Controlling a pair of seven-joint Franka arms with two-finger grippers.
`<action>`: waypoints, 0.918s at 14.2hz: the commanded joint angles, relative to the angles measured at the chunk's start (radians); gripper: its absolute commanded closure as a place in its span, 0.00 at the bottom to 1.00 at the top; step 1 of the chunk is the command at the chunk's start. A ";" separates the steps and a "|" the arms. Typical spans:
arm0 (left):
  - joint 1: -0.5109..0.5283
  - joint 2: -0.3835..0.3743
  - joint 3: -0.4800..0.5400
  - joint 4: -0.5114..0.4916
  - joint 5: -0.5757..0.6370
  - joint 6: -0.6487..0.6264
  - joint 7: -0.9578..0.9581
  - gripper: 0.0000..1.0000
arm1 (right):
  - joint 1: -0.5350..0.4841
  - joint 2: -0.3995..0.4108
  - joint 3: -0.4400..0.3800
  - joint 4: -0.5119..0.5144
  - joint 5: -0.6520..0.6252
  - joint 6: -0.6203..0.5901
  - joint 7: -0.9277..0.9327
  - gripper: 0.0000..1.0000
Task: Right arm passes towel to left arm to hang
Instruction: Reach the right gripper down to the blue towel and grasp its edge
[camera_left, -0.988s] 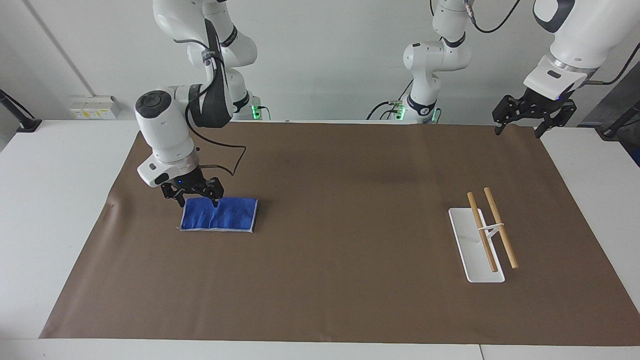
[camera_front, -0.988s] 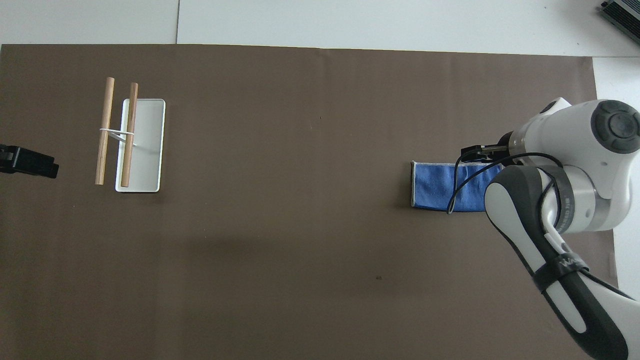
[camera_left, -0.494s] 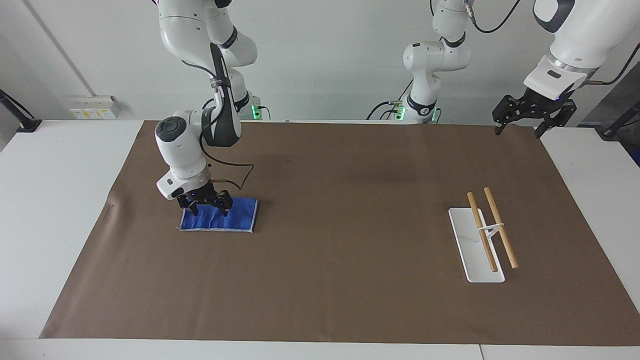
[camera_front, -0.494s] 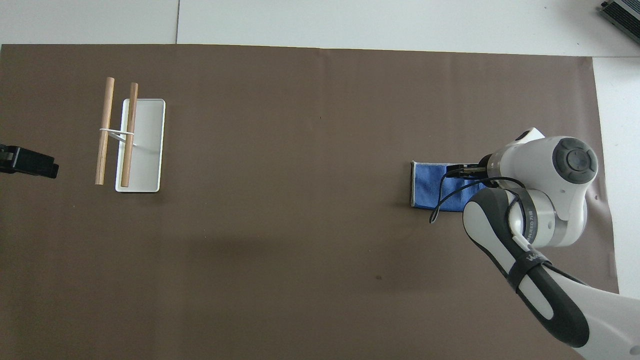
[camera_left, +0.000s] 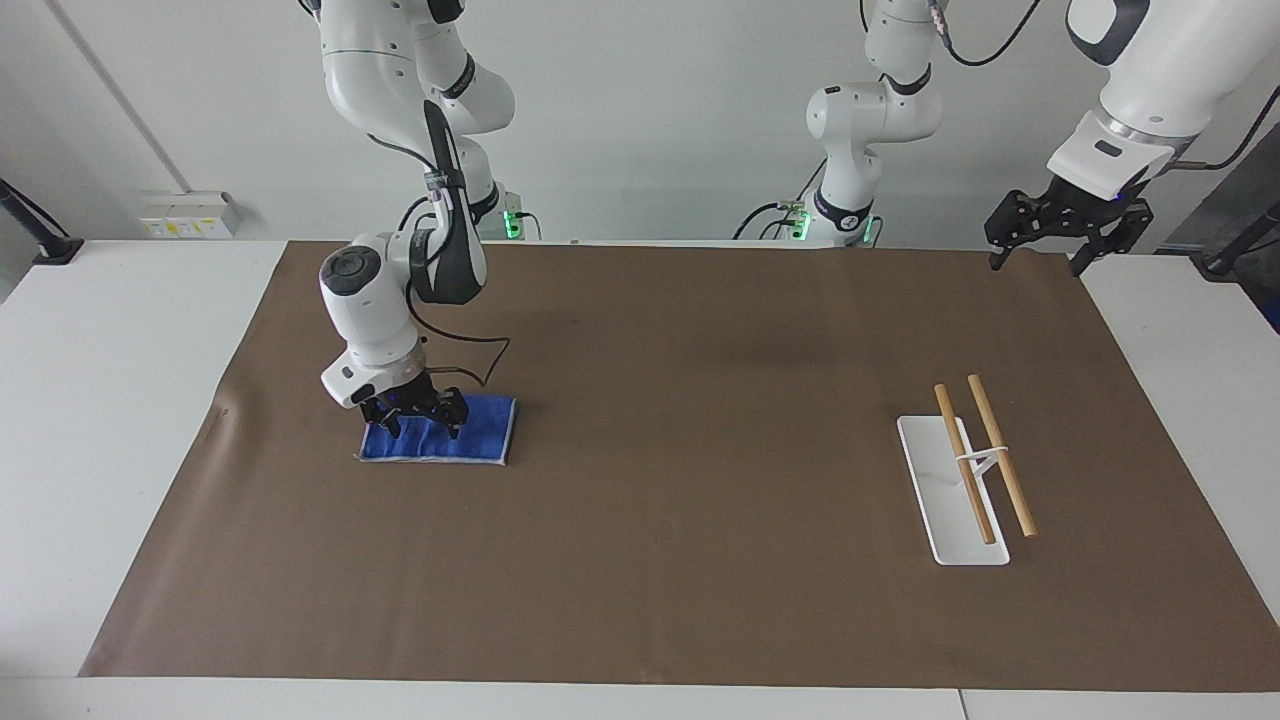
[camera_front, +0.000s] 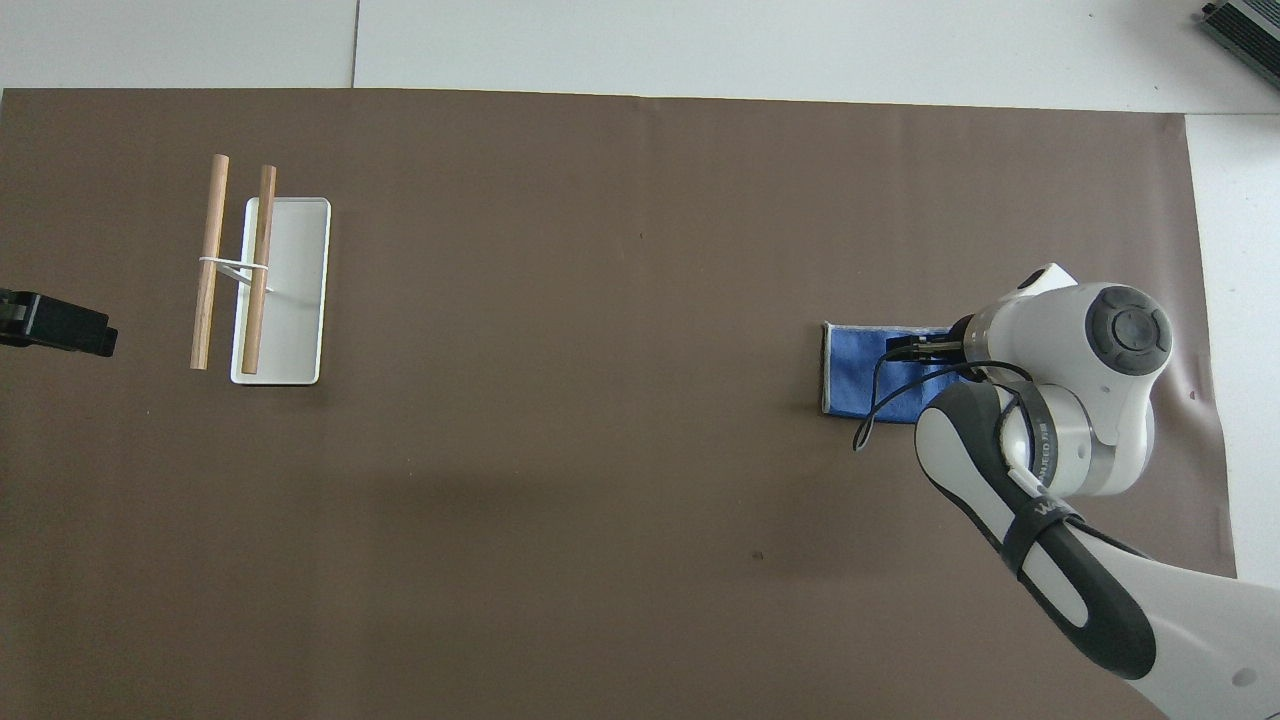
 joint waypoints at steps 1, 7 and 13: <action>-0.001 -0.023 0.002 -0.019 0.023 -0.011 0.002 0.00 | -0.010 -0.004 0.009 -0.049 0.022 0.069 -0.047 0.00; -0.001 -0.023 0.002 -0.019 0.023 -0.011 0.002 0.00 | -0.011 -0.006 0.009 -0.053 0.022 0.060 -0.067 0.74; -0.001 -0.023 0.002 -0.019 0.023 -0.011 0.002 0.00 | -0.008 -0.010 0.009 -0.036 0.023 0.027 -0.058 1.00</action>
